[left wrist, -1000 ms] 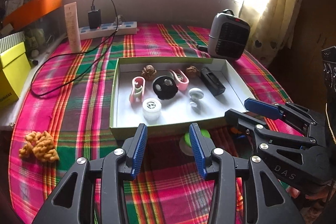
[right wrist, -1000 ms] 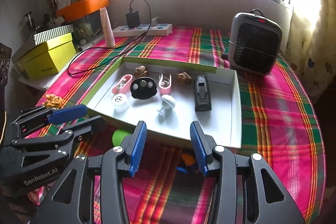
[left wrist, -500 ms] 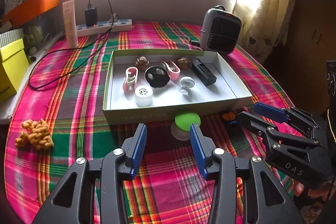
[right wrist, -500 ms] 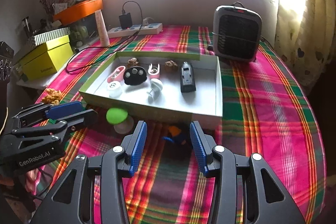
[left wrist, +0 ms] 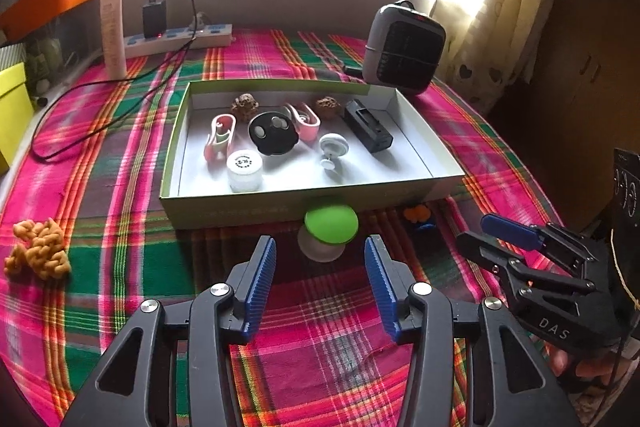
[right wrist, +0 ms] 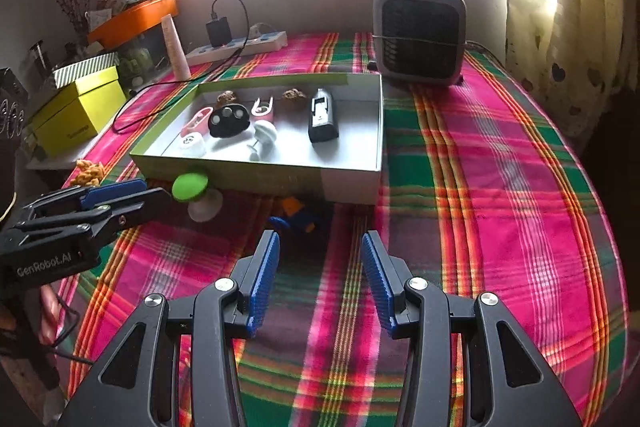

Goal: Organize objects
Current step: 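Move the left tool to the green mushroom knob while the right tool approaches the blue-orange toy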

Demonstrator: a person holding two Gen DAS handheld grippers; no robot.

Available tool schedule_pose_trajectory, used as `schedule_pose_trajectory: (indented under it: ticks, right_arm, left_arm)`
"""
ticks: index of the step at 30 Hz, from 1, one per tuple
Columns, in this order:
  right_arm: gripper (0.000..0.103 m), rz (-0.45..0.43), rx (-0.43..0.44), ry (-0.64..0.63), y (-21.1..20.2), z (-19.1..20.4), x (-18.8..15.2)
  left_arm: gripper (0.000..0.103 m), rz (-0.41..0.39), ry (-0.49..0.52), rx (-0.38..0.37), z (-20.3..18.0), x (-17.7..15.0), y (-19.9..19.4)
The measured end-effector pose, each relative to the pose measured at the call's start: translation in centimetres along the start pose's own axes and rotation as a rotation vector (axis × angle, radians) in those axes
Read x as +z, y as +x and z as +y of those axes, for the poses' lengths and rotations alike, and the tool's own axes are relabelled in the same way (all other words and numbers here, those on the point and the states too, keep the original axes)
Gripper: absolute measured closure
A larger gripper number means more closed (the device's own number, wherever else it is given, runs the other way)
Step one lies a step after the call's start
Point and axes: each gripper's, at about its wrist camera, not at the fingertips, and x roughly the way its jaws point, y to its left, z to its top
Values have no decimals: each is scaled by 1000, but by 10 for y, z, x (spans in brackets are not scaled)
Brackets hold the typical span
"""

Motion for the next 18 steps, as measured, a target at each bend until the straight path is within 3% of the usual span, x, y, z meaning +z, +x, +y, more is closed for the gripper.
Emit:
schedule_pose_trajectory:
  ticks: [18]
  right_arm:
    - [58, 44, 43, -12, 14, 3, -2]
  left_arm:
    - [58, 44, 55, 23, -12, 6, 26]
